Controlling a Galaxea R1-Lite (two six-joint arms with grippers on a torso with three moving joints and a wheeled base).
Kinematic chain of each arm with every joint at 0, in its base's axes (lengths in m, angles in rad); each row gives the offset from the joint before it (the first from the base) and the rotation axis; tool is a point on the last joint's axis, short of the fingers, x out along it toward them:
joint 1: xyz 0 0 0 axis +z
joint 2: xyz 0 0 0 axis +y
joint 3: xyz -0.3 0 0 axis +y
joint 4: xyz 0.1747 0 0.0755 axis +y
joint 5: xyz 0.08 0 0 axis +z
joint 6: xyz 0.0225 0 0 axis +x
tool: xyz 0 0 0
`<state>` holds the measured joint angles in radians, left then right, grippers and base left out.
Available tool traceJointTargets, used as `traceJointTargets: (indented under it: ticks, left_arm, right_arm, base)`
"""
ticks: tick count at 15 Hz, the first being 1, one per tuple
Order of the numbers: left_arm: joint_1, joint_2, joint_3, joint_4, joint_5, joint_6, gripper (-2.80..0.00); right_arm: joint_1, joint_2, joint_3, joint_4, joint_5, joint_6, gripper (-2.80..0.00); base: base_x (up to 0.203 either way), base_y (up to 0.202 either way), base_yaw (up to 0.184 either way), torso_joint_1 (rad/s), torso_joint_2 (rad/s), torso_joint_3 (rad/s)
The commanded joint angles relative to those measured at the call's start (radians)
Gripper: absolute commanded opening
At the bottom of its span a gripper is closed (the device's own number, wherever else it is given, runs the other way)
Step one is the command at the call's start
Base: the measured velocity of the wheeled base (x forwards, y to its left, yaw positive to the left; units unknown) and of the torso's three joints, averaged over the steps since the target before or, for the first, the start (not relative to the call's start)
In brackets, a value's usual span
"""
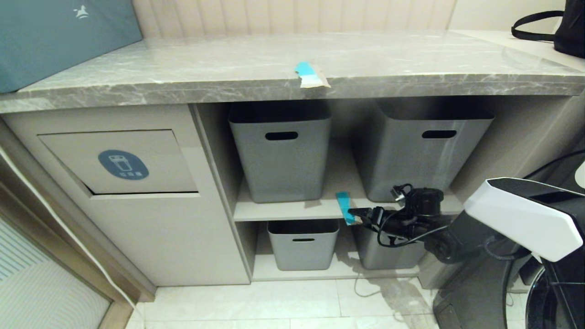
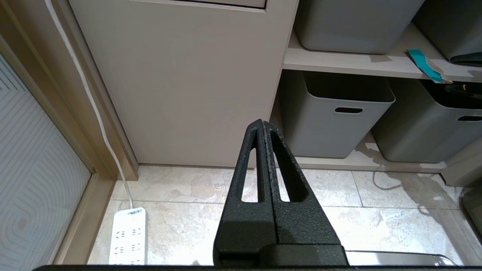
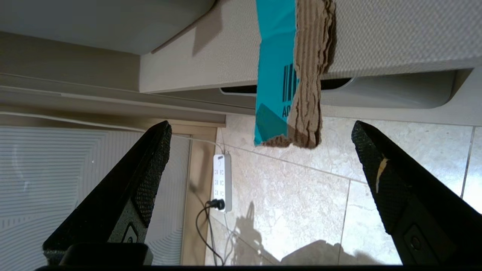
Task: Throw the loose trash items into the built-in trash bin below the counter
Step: Pick up the garbage
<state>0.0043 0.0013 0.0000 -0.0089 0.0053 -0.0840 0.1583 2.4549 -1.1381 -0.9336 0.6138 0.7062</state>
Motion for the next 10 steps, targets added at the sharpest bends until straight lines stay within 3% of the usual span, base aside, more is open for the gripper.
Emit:
traceJointTargets:
  ticks: [1,10]
  left_arm:
    - [0.000,0.000,0.003,0.000,0.001,0.000,-2.80]
    - [0.000,0.000,0.003,0.000,0.001,0.000,-2.80]
  right_arm:
    - [0.003,-0.001,-0.020,0.016,0.004,0.002,0.00]
    - [0.004,0.003,-0.100,0.125,0.004,0.001,0.00]
  base:
    - [0.000,0.000,0.000,0.000,0.00,0.000]
    - [0.000,0.000,0.000,0.000,0.00,0.000]
